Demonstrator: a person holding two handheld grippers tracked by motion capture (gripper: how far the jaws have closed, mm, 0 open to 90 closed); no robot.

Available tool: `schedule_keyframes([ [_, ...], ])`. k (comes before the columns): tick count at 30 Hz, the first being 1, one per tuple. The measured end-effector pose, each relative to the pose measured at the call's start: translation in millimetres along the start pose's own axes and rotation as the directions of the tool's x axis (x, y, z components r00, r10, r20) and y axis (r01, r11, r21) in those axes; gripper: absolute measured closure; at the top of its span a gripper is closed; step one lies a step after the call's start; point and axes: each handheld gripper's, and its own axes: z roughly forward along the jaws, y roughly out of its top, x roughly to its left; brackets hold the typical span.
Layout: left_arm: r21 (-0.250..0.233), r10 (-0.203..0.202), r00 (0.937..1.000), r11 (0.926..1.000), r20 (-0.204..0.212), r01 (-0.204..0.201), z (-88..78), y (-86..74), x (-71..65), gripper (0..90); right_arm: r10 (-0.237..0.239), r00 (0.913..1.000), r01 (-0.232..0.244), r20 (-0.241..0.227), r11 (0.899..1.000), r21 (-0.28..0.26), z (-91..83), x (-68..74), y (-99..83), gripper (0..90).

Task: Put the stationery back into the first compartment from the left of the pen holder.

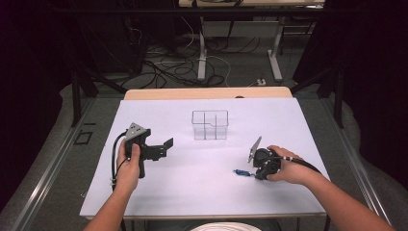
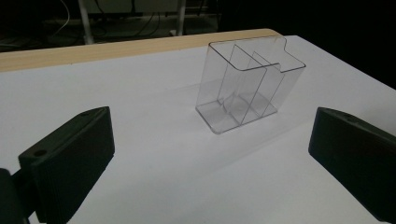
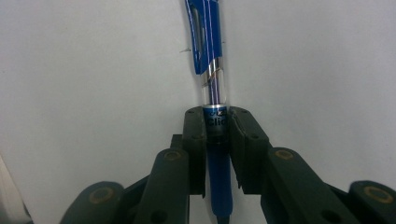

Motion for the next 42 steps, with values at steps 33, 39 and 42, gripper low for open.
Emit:
schedule_keyframes([
  [33,0.011,-0.055,0.9984,0.9984,0.014,0.055,-0.3,0.5,2.0,0.0,-0.13,0.9581,0.157,0.255,0.984,-0.089,-17.5,8.6,16.6,79.6],
  [39,0.007,-0.068,0.9976,0.9977,0.011,0.068,0.4,0.6,3.2,0.1,-0.226,0.8848,0.293,0.408,0.95,-0.109,-22.6,18.3,22.5,79.5],
  [42,0.011,-0.063,0.9978,0.9979,0.018,0.063,1.3,0.6,2.2,0.1,-0.254,0.8574,0.331,0.448,0.938,-0.102,-24.9,20.9,24.2,79.5],
])
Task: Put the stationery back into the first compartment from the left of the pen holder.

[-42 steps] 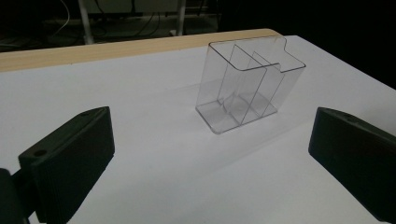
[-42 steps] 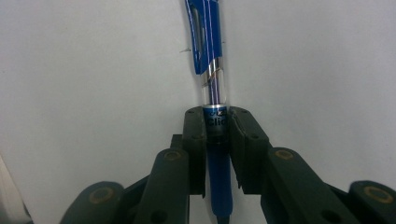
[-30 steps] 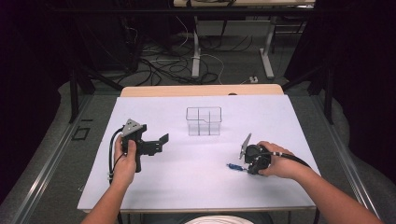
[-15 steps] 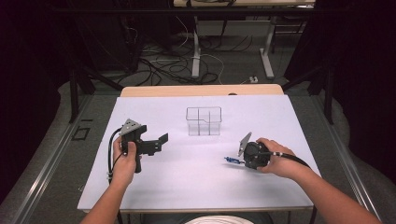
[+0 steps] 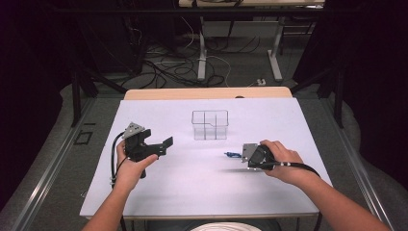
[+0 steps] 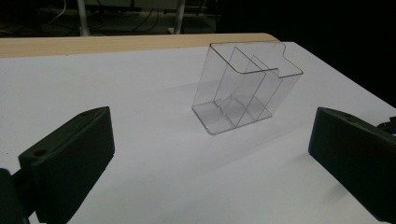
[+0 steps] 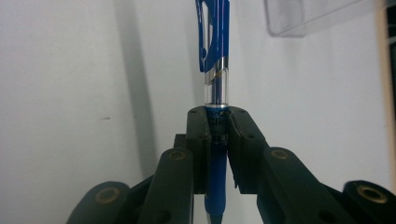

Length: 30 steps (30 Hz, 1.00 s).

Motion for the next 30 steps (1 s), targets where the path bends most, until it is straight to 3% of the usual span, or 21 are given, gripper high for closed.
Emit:
schedule_keyframes([
  [4,0.0,-0.002,1.0,1.0,0.007,0.002,0.9,0.5,-1.0,0.0,-0.091,0.9924,0.093,0.083,0.995,-0.03,-3.8,1.2,4.3,79.5],
  [6,-0.003,0.0,1.0,1.0,0.009,0.0,1.1,0.6,-1.6,0.1,-0.107,0.9843,0.118,0.141,0.99,-0.077,-3.2,2.9,5.8,79.6],
  [10,-0.003,0.006,0.9999,1.0,0.013,-0.006,1.2,1.4,-2.8,0.1,-0.163,0.9661,0.183,0.2,0.979,-0.088,-5.2,3.7,9.1,79.6],
  [11,-0.002,0.007,0.9999,1.0,0.012,-0.007,1.2,1.5,-3.1,0.2,-0.186,0.9563,0.209,0.226,0.975,-0.081,-5.5,4.0,9.9,79.6],
  [14,-0.001,0.003,0.9999,1.0,0.01,-0.003,1.7,1.2,-2.7,0.6,-0.213,0.9388,0.242,0.27,0.967,-0.078,-4.6,6.3,11.3,79.6],
  [15,0.0,0.002,1.0,1.0,0.008,-0.002,1.8,1.1,-2.3,0.7,-0.246,0.926,0.274,0.286,0.96,-0.06,-4.4,6.3,11.9,79.5],
  [16,-0.001,0.0,1.0,1.0,0.006,0.0,1.9,1.0,-1.6,0.6,-0.254,0.9199,0.282,0.299,0.958,-0.055,-3.6,7.5,12.8,79.5],
  [18,0.0,-0.002,1.0,1.0,0.007,0.002,1.6,1.2,-0.4,0.7,-0.313,0.8906,0.342,0.33,0.939,-0.033,-3.8,7.8,15.3,79.5],
  [20,0.003,-0.002,1.0,1.0,0.003,0.002,1.2,1.1,-0.3,0.9,-0.326,0.8783,0.358,0.349,0.933,-0.029,-3.9,10.3,16.9,79.6],
  [21,0.003,-0.001,1.0,1.0,0.002,0.001,1.2,1.0,-0.2,1.0,-0.356,0.8583,0.391,0.37,0.92,-0.022,-4.1,10.6,18.6,79.6],
  [23,0.003,0.007,1.0,1.0,-0.002,-0.007,1.4,1.0,-0.5,1.0,-0.383,0.8324,0.419,0.401,0.908,-0.003,-3.6,12.6,20.1,79.6],
  [25,0.006,0.016,0.9999,0.9999,-0.004,-0.016,1.2,1.2,-1.0,1.4,-0.429,0.8004,0.465,0.419,0.885,0.018,-3.8,11.6,22.3,79.6],
  [27,0.007,0.016,0.9999,0.9999,-0.002,-0.016,1.3,1.1,-1.7,2.2,-0.449,0.783,0.481,0.43,0.876,0.039,-4.1,12.4,24.0,79.5],
  [28,0.007,0.018,0.9998,0.9998,-0.002,-0.018,1.4,0.9,-1.9,2.4,-0.448,0.7797,0.484,0.438,0.875,0.032,-3.4,12.9,24.3,79.6],
  [29,0.006,0.018,0.9998,0.9998,-0.003,-0.018,1.4,0.9,-2.0,2.7,-0.47,0.7679,0.502,0.435,0.863,0.046,-3.9,12.0,25.8,79.5],
  [30,0.006,0.019,0.9998,0.9998,-0.004,-0.019,1.4,0.9,-2.0,2.8,-0.463,0.7681,0.496,0.442,0.867,0.046,-3.7,13.1,25.8,79.6],
])
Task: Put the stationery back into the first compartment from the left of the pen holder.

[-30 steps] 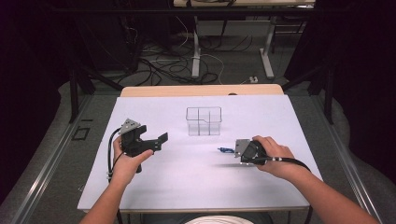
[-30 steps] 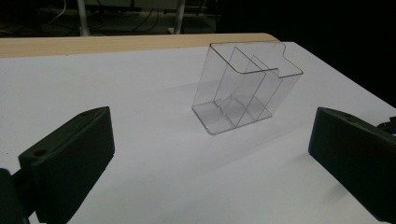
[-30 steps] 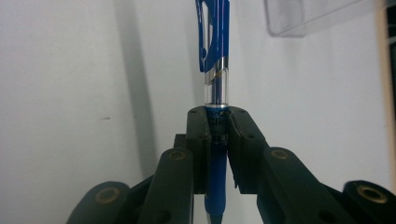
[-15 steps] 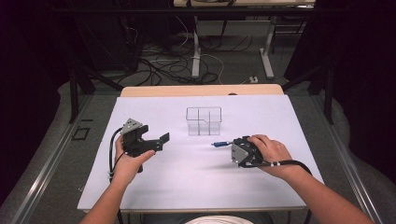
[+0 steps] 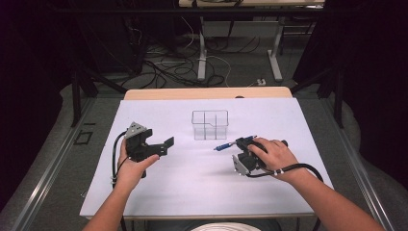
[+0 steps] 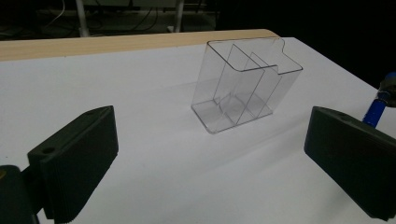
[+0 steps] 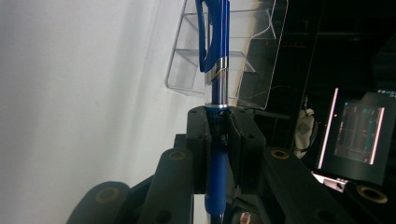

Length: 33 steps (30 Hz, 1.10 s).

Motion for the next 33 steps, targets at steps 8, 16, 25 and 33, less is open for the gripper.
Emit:
schedule_keyframes([
  [8,-0.008,0.025,0.9995,0.9996,-0.017,-0.025,-2.0,1.7,-1.5,5.9,-0.059,0.9971,0.06,0.048,0.998,-0.012,0.1,-8.7,4.2,79.6],
  [16,-0.008,0.046,0.9989,0.9989,-0.004,-0.046,-0.2,2.1,-4.2,8.1,-0.138,0.9866,0.139,0.086,0.99,-0.005,-0.4,-11.3,13.9,79.6],
  [25,0.004,0.093,0.9948,0.9956,0.04,-0.094,3.7,3.4,-17.5,16.0,-0.21,0.9727,0.213,0.098,0.977,-0.02,-0.1,-13.5,27.6,79.5],
  [33,0.053,0.159,0.9813,0.9848,0.109,-0.165,6.6,12.2,-30.8,26.9,-0.244,0.9652,0.248,0.094,0.968,-0.03,0.1,-14.1,36.4,79.6],
])
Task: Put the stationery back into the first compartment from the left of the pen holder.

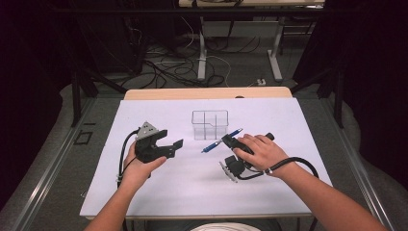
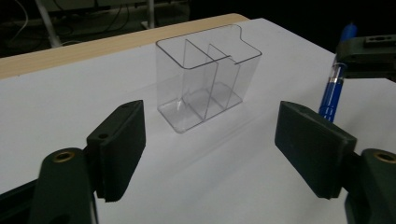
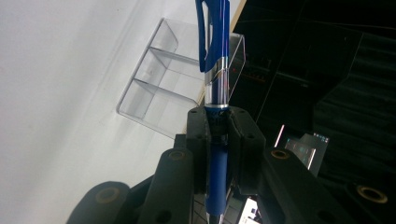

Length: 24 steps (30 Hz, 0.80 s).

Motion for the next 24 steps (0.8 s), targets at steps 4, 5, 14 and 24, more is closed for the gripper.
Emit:
schedule_keyframes([
  [4,0.023,0.04,0.9989,0.9989,0.025,-0.041,1.9,8.0,-8.1,33.0,-0.044,0.999,0.044,0.002,0.999,-0.009,0.9,-1.9,4.2,79.6],
  [5,0.028,0.048,0.9984,0.9984,0.03,-0.049,2.6,9.8,-10.0,34.7,-0.039,0.9992,0.039,0.004,0.999,-0.009,1.1,-1.6,5.1,79.5],
  [14,0.098,0.109,0.9921,0.9885,0.061,-0.115,11.5,21.5,-22.3,40.5,-0.079,0.9969,0.079,0.004,0.997,-0.023,3.0,-5.1,11.3,79.5],
  [24,0.18,0.11,0.988,0.9752,0.109,-0.128,23.1,30.9,-33.5,48.9,-0.092,0.9957,0.092,0.0,0.996,-0.019,4.2,-5.1,12.1,79.5],
])
